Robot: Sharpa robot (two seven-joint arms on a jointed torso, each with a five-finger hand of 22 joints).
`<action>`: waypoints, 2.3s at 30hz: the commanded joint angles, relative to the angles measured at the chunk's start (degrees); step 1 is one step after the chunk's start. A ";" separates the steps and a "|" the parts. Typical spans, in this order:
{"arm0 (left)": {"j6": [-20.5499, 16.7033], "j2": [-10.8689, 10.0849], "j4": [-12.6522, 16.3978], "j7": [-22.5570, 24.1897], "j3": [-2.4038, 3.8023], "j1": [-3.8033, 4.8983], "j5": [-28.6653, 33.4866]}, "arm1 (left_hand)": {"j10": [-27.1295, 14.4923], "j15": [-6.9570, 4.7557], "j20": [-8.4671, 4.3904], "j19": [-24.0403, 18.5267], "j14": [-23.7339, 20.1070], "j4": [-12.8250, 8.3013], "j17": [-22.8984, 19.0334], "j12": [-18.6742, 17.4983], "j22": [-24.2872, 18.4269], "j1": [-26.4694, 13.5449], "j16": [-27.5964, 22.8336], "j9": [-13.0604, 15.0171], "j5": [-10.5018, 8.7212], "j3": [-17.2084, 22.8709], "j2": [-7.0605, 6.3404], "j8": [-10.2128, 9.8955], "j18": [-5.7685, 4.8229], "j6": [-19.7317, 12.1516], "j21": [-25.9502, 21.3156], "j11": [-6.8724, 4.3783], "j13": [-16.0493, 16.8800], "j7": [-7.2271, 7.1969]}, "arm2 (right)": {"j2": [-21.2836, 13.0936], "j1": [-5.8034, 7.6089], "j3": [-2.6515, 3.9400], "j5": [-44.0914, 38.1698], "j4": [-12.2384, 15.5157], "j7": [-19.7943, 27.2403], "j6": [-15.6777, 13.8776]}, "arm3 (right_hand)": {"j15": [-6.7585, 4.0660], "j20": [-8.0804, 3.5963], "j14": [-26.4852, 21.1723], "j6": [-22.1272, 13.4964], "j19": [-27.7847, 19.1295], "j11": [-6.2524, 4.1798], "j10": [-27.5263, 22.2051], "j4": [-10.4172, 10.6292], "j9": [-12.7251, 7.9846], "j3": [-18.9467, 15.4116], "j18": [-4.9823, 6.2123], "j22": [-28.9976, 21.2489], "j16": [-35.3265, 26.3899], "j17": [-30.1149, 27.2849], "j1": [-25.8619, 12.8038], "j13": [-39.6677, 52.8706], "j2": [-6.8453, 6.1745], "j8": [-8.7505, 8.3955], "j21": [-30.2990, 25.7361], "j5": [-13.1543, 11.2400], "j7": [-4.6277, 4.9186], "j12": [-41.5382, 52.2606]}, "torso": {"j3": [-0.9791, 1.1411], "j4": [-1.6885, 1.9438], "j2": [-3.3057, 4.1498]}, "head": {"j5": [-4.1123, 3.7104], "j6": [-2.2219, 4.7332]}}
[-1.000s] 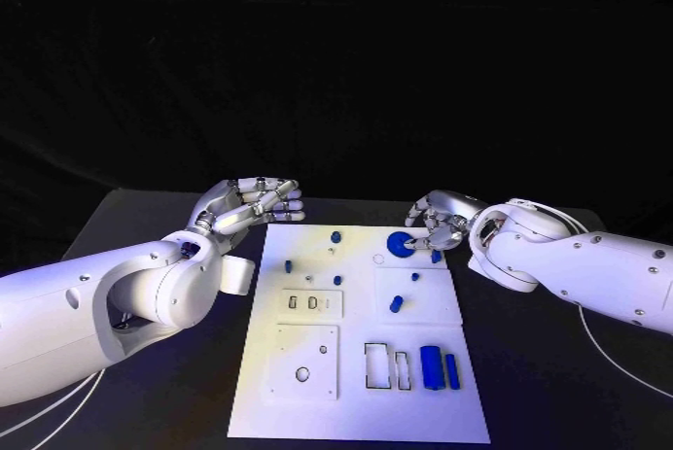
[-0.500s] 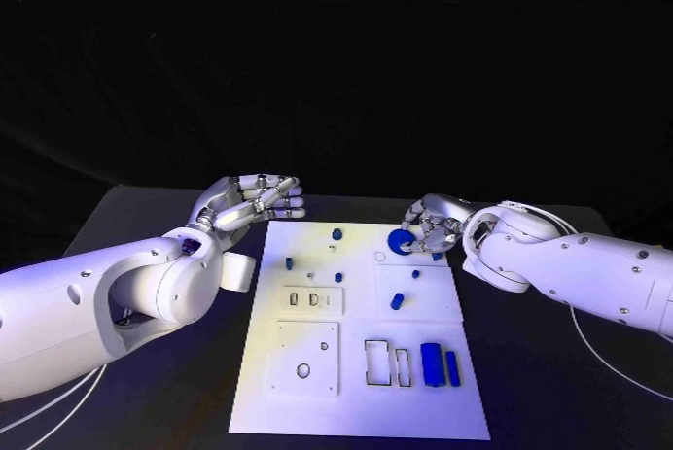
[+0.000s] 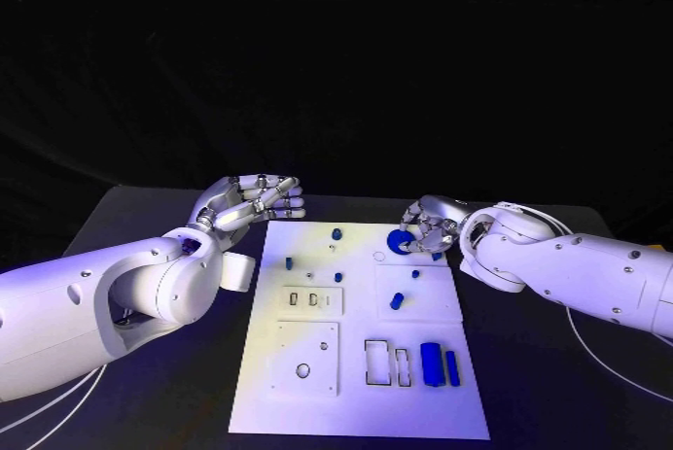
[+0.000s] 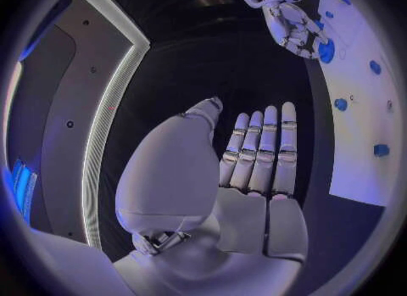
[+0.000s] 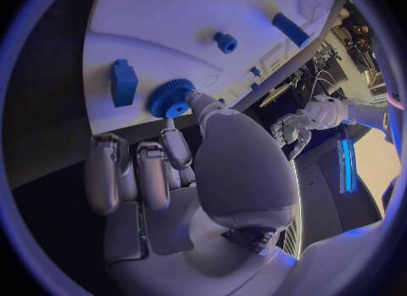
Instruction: Assemble the parts on the task board
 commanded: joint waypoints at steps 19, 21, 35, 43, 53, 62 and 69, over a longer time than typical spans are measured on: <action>1.22 0.05 -0.01 0.17 0.05 0.06 0.13 | -0.03 0.07 0.35 -0.09 -0.22 -0.12 0.09 -0.25 -0.06 -0.32 -0.22 -0.09 -0.14 0.31 0.27 -0.21 0.68 -0.42 -0.36 0.40 0.09 1.56 | 0.14 -0.50 -0.11 -6.20 1.17 -0.01 -4.92 | -0.41 -0.69 5.04 5.42 1.86 -1.09 3.29 -2.95 -0.02 10.73 -1.32 7.44 0.78 10.79 2.58 4.09 1.30 1.54 1.83 -3.41 -1.04 3.13 | 0.02 0.03 0.00 | 0.18 -0.14; 1.23 0.05 -0.04 0.15 0.05 0.06 0.13 | -0.03 0.07 0.35 -0.09 -0.22 -0.12 0.09 -0.25 -0.06 -0.32 -0.22 -0.09 -0.14 0.31 0.27 -0.21 0.68 -0.42 -0.36 0.40 0.09 1.56 | -0.01 -0.50 -0.10 -7.48 1.93 0.17 -6.78 | -0.46 -0.73 5.06 5.61 2.08 -1.15 3.62 -3.08 0.04 10.97 -1.40 7.73 0.81 10.89 2.37 4.47 1.16 1.60 2.05 -3.47 -1.11 3.41 | 0.02 0.05 0.00 | 0.23 -0.10; 1.26 0.23 -0.10 -0.03 0.05 0.06 0.13 | -0.13 0.11 0.38 -0.13 -0.27 -0.11 0.10 -0.32 -0.13 -0.36 -0.35 -0.12 -0.16 0.32 0.27 -0.29 0.68 -0.51 -0.41 0.43 0.08 1.60 | 1.17 0.50 -0.01 -16.62 8.38 -2.82 -13.28 | -0.62 -0.89 5.15 6.01 3.02 -1.32 4.70 -3.27 0.22 11.84 -1.73 8.98 0.91 11.22 1.23 5.64 0.71 1.60 3.00 -3.04 -1.31 4.29 | -0.01 0.06 0.02 | 0.10 0.16; 1.28 0.34 -0.09 -0.04 0.05 0.06 0.13 | -0.19 0.12 0.39 -0.15 -0.31 -0.11 0.10 -0.36 -0.15 -0.39 -0.40 -0.14 -0.17 0.31 0.25 -0.33 0.67 -0.57 -0.43 0.46 0.07 1.64 | 4.49 0.57 -0.08 -18.29 8.67 -4.00 -12.92 | -0.64 -0.91 5.12 5.98 2.93 -1.34 4.57 -3.32 0.23 11.91 -1.70 8.86 0.88 11.11 1.12 5.47 0.60 1.55 2.91 -3.08 -1.32 4.16 | -0.01 0.03 0.05 | 0.28 0.18; 1.31 0.58 -0.06 -0.02 0.05 0.06 0.13 | -0.19 0.12 0.39 -0.15 -0.31 -0.11 0.10 -0.36 -0.15 -0.39 -0.40 -0.14 -0.17 0.31 0.25 -0.33 0.67 -0.57 -0.43 0.46 0.07 1.64 | 8.79 -0.18 -0.41 -18.44 6.44 -4.15 -11.40 | -0.65 -0.93 5.11 5.91 2.88 -1.34 4.61 -3.31 0.22 12.03 -1.68 8.80 0.87 11.08 0.94 5.52 0.56 1.46 2.86 -3.09 -1.30 4.18 | -0.02 0.07 0.10 | 0.36 0.06; 1.28 0.67 -0.07 0.11 0.05 0.07 0.13 | -0.19 0.12 0.39 -0.15 -0.31 -0.11 0.10 -0.36 -0.15 -0.39 -0.40 -0.14 -0.17 0.31 0.25 -0.33 0.67 -0.57 -0.43 0.46 0.07 1.64 | 11.06 -1.33 -0.61 -18.19 4.33 -4.03 -10.26 | -0.65 -0.95 5.10 5.80 2.83 -1.31 4.60 -3.29 0.20 12.15 -1.66 8.74 0.85 10.99 0.68 5.51 0.49 1.34 2.80 -3.17 -1.26 4.16 | 0.01 0.11 0.14 | 0.55 -0.14; 1.23 0.69 -0.11 0.14 0.05 0.07 0.13 | -0.19 0.12 0.39 -0.15 -0.31 -0.11 0.10 -0.36 -0.15 -0.39 -0.40 -0.14 -0.17 0.31 0.25 -0.33 0.67 -0.57 -0.43 0.46 0.07 1.64 | 12.26 -2.15 -0.66 -18.02 3.37 -3.83 -9.52 | -0.65 -0.95 5.10 5.78 2.81 -1.31 4.63 -3.28 0.20 12.18 -1.65 8.72 0.85 11.01 0.61 5.55 0.47 1.32 2.77 -3.19 -1.26 4.18 | 0.03 0.06 0.09 | 0.75 -0.41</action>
